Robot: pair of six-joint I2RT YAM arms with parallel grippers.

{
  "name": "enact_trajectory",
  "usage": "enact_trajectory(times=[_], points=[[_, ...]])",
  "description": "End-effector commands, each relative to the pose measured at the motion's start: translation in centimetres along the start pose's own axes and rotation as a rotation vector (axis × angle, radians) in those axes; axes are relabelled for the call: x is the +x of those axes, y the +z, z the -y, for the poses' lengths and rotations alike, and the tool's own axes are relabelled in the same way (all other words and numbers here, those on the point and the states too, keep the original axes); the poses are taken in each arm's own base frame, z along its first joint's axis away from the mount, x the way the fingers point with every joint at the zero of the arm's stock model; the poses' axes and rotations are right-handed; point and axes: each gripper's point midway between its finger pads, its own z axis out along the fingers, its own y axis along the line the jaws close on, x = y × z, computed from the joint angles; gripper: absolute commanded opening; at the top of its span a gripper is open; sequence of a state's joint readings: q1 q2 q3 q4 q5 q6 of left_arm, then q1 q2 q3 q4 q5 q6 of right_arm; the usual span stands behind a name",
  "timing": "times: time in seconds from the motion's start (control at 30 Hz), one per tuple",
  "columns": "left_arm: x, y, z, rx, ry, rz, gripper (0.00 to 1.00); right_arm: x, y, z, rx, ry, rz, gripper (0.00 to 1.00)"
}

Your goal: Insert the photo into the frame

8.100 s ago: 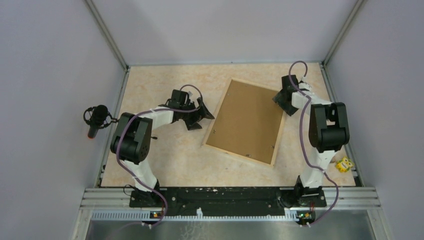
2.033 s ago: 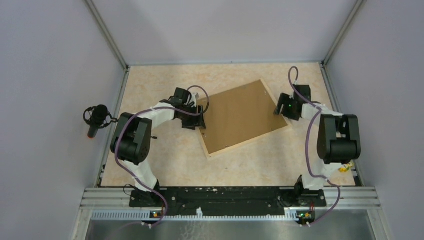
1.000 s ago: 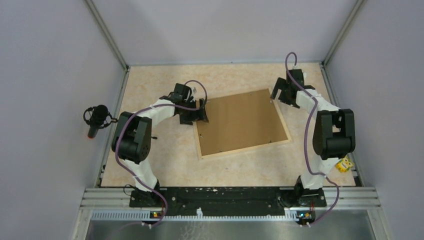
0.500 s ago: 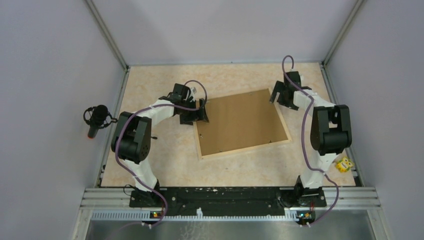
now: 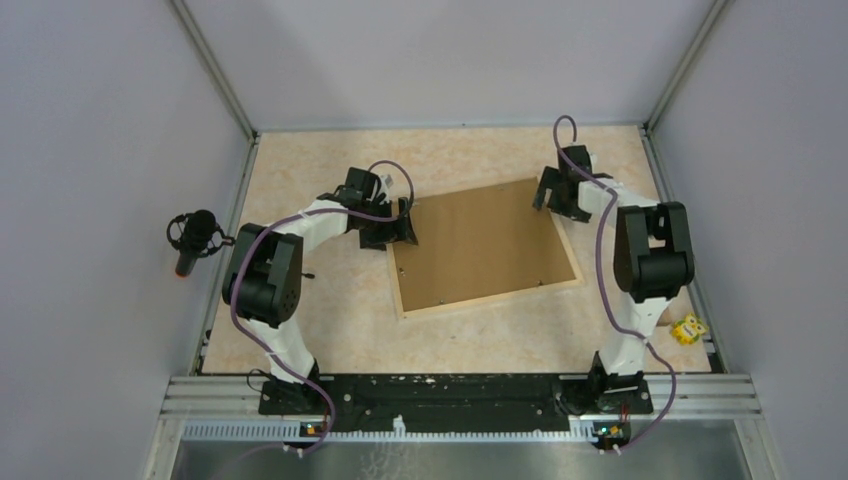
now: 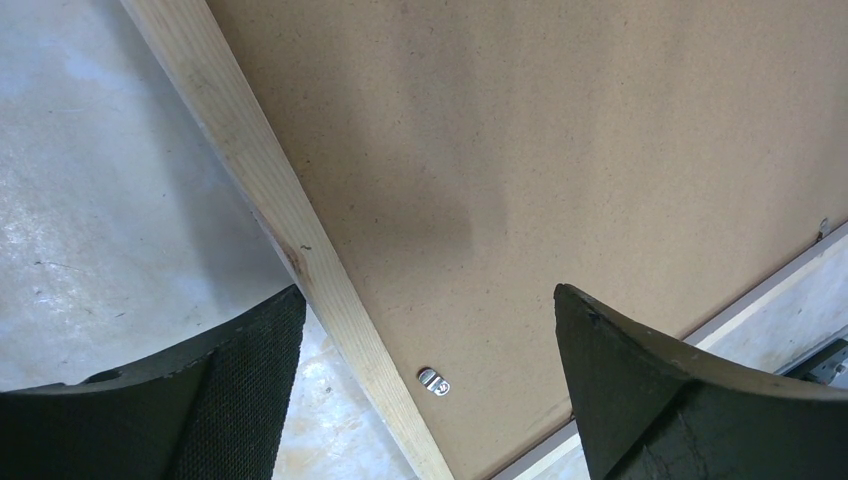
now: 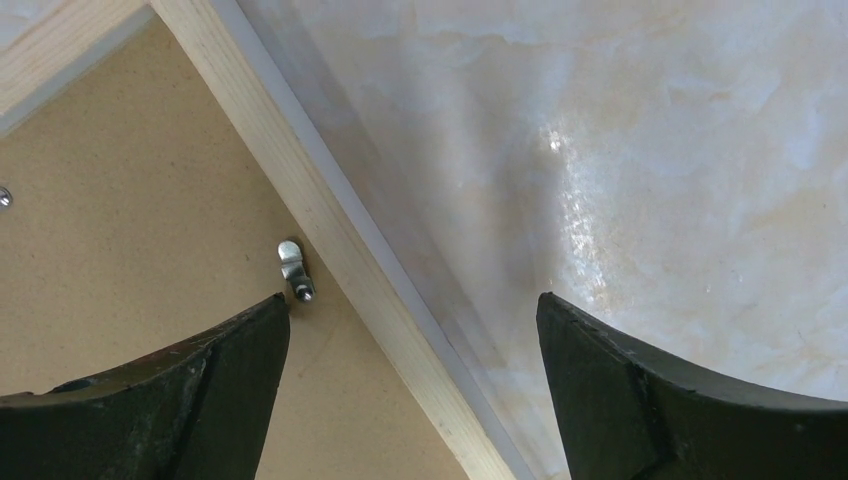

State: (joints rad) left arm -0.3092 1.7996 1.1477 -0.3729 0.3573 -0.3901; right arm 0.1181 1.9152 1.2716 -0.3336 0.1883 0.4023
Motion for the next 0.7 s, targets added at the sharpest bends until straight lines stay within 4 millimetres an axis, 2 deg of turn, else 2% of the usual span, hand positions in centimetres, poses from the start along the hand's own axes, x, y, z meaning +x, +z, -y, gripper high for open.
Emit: enact_trajectory(times=[0.0, 0.17, 0.5, 0.67], points=[[-1.50, -1.06, 2.63, 0.107, 0.055, 0.063, 0.96, -1.29, 0.46, -0.79, 0.014, -0.023, 0.025, 0.91], [-1.40, -0.91, 2.61, 0.111, 0.051, 0.056, 0.95, -1.34, 0.62, -0.77, 0.024, -0.026, 0.029, 0.90], [-1.14, -0.64, 2.58, 0.116, 0.046, 0.045, 0.95, -1.30, 0.86, -0.51, 0.042, -0.036, 0.024, 0.81], [-1.14, -0.65, 2.66, 0.119, 0.046, 0.044, 0.95, -1.28, 1.07, -0.53, 0.044, -0.039, 0.017, 0.74]])
